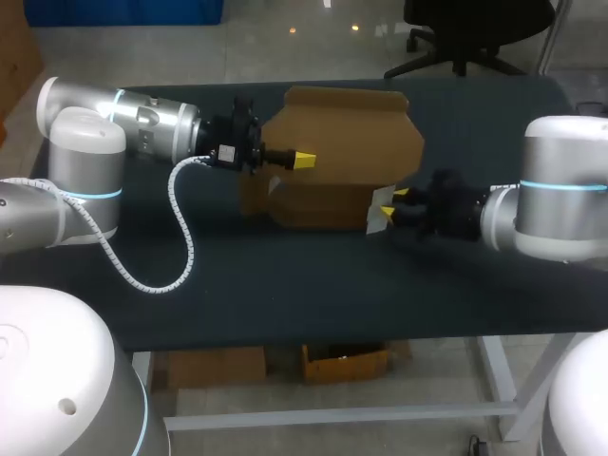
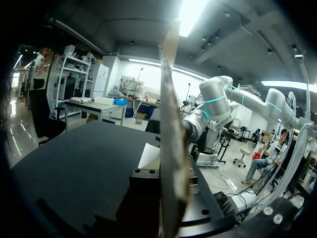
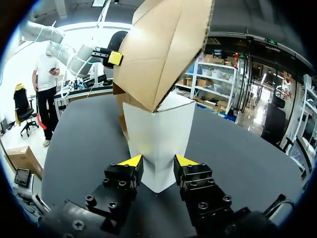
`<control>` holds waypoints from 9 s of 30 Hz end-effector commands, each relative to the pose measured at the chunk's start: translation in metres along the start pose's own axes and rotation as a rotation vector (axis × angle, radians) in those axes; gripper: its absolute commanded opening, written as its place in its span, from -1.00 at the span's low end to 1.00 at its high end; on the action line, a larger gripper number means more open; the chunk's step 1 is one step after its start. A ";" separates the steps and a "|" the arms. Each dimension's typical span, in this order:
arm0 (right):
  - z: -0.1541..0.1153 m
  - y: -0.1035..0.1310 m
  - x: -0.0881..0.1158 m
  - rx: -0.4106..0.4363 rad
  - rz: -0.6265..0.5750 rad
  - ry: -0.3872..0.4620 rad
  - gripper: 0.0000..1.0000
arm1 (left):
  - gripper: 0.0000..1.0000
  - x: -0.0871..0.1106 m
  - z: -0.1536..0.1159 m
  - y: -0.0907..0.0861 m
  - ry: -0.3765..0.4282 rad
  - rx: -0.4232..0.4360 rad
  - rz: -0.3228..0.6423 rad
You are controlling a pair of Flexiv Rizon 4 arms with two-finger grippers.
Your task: Assemble the packaging by folding the flat box into shape, placing the metal phone stand inside, and closing the box properly
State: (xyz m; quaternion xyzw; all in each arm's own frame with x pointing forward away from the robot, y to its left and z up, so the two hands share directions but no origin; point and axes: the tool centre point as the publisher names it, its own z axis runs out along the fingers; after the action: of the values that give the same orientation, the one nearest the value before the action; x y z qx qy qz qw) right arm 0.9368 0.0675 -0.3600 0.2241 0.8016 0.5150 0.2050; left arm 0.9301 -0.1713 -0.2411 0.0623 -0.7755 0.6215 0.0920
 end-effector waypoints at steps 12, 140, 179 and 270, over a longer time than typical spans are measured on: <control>0.009 0.000 0.000 -0.008 0.044 -0.114 -0.28 | -1.00 -0.001 0.001 0.002 0.004 -0.001 0.000; 0.020 0.003 -0.010 0.041 0.421 -0.725 -1.00 | 1.00 0.004 -0.004 -0.005 0.006 0.005 0.050; -0.021 0.008 -0.038 0.105 0.437 -0.352 -1.00 | 1.00 0.021 -0.040 -0.014 -0.118 -0.103 0.312; -0.087 0.014 -0.065 0.881 0.553 0.006 -1.00 | 1.00 -0.005 -0.111 -0.006 -0.220 -0.557 0.389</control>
State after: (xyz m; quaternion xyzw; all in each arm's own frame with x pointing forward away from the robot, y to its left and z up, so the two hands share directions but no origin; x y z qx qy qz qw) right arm 0.9421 -0.0303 -0.3122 0.4919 0.8303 0.2617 -0.0055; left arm 0.9456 -0.0642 -0.2155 -0.0484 -0.9168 0.3841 -0.0981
